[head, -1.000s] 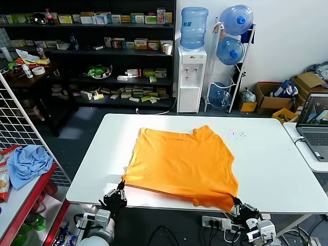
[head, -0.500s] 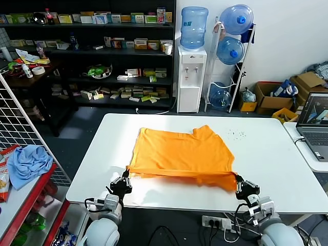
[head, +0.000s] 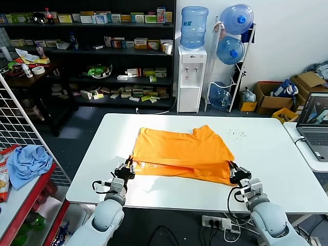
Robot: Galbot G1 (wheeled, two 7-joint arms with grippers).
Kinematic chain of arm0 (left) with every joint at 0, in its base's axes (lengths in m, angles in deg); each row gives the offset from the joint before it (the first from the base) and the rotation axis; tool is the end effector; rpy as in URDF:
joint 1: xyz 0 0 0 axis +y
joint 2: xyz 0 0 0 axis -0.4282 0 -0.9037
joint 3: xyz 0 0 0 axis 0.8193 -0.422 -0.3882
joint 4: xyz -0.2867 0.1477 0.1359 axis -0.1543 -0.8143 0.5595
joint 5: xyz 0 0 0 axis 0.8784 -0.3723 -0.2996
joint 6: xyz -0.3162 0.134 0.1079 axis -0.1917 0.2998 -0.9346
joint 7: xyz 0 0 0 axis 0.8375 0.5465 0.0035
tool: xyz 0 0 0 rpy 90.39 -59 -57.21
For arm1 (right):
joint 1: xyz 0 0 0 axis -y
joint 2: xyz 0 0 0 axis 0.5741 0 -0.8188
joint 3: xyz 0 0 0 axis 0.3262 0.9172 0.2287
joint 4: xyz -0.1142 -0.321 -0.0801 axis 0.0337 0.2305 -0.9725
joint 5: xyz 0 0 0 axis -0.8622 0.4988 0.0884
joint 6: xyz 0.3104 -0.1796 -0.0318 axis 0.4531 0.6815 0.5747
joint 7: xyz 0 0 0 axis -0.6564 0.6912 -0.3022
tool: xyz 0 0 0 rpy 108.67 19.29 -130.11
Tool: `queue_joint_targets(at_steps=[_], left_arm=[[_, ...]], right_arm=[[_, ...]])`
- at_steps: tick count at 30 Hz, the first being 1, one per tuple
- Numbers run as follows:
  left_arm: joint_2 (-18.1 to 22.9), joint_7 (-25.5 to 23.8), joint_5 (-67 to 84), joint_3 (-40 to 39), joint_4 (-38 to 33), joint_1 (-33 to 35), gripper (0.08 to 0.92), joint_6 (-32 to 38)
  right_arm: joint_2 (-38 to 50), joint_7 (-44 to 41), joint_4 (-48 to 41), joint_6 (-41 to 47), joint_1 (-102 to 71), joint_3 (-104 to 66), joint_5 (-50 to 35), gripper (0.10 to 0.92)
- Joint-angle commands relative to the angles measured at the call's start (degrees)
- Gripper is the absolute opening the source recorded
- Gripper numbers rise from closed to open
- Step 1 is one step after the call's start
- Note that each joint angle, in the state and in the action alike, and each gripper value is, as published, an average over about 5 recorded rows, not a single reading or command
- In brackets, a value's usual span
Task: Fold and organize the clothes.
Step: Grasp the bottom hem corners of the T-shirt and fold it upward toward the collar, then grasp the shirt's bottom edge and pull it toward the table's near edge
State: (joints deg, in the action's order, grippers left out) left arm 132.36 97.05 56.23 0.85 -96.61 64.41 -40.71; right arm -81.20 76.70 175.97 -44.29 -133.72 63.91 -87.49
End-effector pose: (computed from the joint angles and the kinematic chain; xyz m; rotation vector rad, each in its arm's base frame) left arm 0.3273 -0.0063 -0.3815 -0.1572 -2.8683 -0.3264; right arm 0.3050 -0.1139 -0.3378 0.1744 -2.7089 0.3160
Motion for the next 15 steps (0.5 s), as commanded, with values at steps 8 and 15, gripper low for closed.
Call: queue_joint_targets(at_steps=[8,15], left_arm=[[-2.2,-0.6,5.0,2.0,-4.2,5.0,0.505,1.2],[-1.8,0.3,8.4,2.2,-3.8,5.9,0.704,-0.9]], right_arm=[[2.3,0.5,7.5,9.6,-6.5,-3.2,-5.8,0.589],[2.0,0.2,6.6,8.8,-9.0,-4.4,-3.8,0.779]])
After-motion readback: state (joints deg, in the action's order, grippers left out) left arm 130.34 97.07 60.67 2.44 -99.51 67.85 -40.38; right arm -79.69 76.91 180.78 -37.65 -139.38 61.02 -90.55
